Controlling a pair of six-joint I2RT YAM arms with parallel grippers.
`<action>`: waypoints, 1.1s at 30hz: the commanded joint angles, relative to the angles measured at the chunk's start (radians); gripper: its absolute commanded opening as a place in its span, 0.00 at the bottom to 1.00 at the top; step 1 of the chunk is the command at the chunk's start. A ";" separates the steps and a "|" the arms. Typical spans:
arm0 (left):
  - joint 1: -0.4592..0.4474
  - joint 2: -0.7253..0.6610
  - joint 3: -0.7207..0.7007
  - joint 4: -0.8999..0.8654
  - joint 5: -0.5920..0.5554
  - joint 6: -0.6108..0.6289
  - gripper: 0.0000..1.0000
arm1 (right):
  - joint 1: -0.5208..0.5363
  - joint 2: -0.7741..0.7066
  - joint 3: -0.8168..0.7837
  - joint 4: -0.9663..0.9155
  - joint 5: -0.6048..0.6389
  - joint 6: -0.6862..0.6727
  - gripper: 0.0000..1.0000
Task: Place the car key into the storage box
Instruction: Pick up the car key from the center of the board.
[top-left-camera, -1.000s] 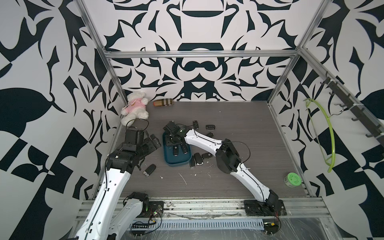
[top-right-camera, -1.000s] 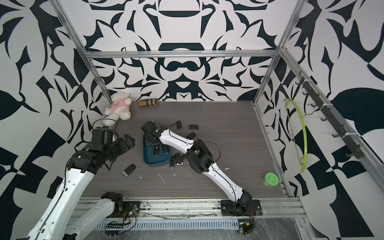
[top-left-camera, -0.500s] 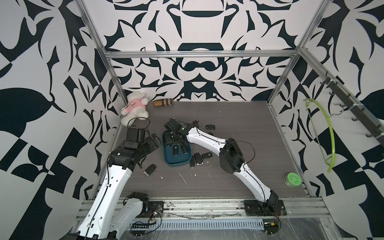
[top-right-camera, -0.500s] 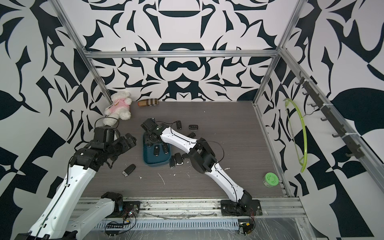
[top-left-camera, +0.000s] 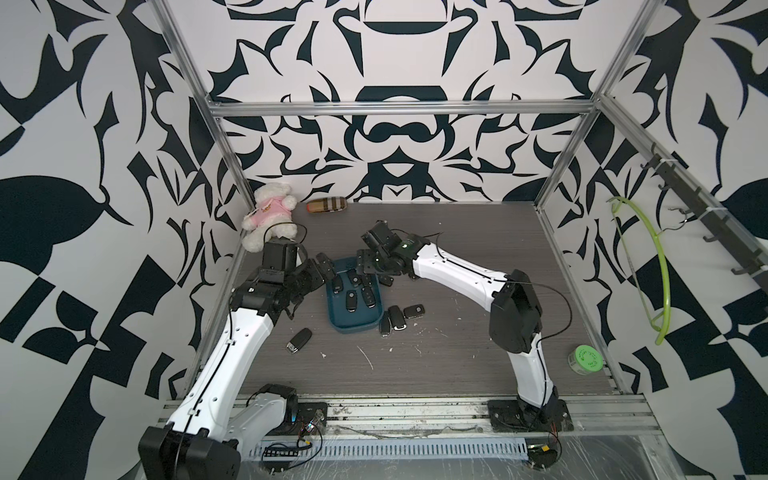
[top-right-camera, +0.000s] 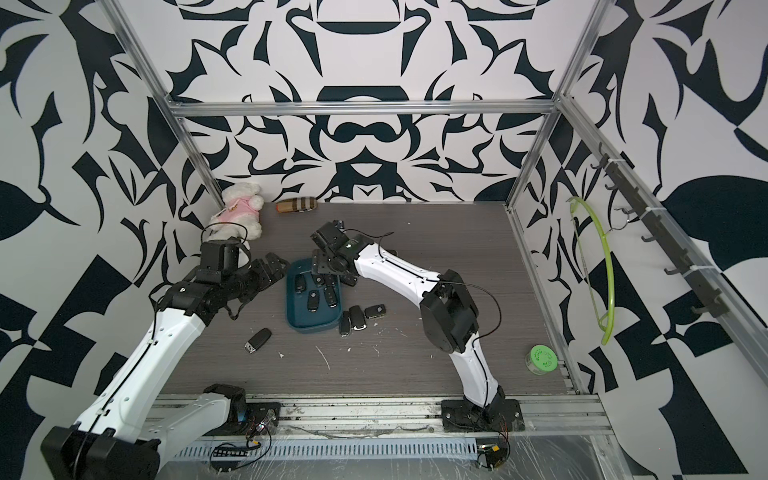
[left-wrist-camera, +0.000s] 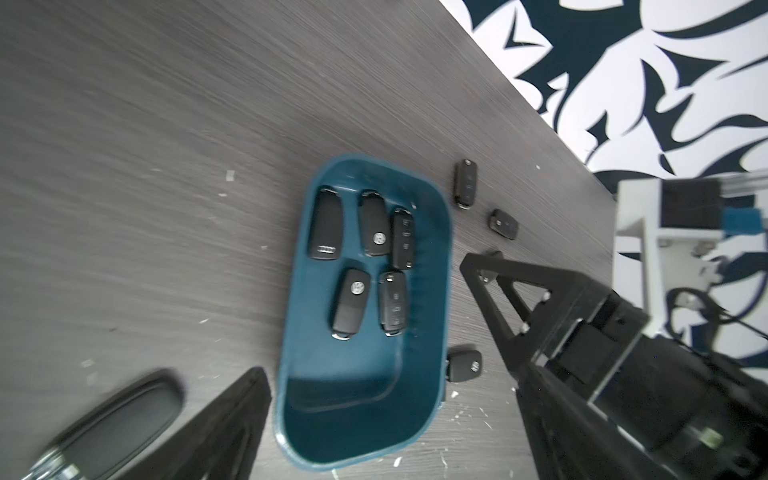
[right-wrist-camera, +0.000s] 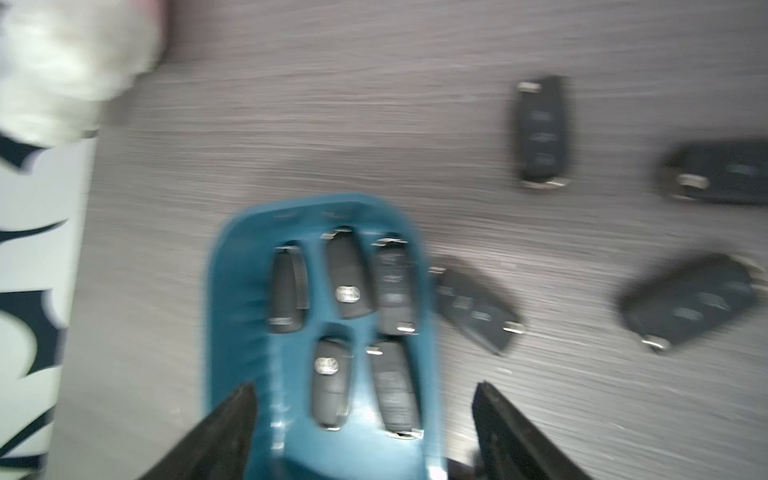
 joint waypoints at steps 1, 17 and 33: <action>-0.020 0.061 0.025 0.091 0.102 -0.006 0.99 | -0.032 -0.076 -0.086 -0.008 0.057 0.042 1.00; -0.118 0.271 0.113 0.098 0.141 0.008 0.99 | -0.165 0.016 -0.153 -0.109 0.137 0.249 0.92; -0.117 0.311 0.146 0.081 0.176 0.061 0.99 | -0.200 0.196 0.006 -0.170 0.157 0.276 0.78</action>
